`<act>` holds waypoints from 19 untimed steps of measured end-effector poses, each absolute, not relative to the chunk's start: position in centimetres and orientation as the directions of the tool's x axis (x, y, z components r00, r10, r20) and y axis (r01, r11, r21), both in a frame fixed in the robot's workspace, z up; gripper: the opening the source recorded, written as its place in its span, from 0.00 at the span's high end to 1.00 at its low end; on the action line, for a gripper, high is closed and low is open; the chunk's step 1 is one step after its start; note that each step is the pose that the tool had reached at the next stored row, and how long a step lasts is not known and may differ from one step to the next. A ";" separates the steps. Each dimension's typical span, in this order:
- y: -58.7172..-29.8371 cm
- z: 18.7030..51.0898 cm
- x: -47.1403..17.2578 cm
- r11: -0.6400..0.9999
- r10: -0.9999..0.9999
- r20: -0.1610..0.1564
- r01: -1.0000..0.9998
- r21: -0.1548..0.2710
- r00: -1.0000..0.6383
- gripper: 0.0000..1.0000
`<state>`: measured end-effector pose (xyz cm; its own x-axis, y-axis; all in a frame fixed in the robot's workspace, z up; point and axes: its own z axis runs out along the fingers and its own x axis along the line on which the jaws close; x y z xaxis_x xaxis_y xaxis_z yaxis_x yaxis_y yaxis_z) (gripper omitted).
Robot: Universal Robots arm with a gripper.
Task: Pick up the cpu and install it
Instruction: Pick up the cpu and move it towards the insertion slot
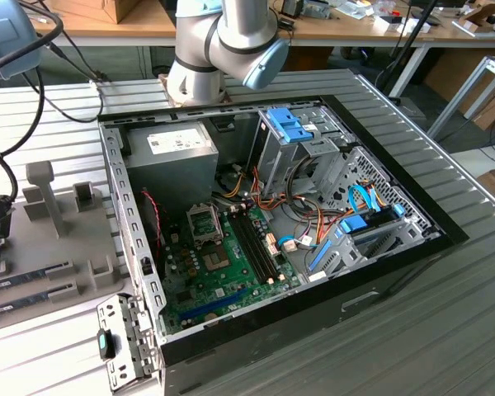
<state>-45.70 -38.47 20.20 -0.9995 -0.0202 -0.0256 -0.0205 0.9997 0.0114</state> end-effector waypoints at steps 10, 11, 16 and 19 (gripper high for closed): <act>-38.5 20.5 -45.7 1.000 -0.020 -0.026 -0.020 0.011 -0.999 0.53; -38.5 20.9 -45.7 1.000 -0.020 -0.026 -0.020 0.011 -0.999 0.53; -38.5 21.3 -45.7 1.000 -0.020 -0.026 -0.020 0.011 -0.999 0.53; -38.5 21.3 -45.7 1.000 -0.020 -0.026 -0.020 0.011 -0.999 0.53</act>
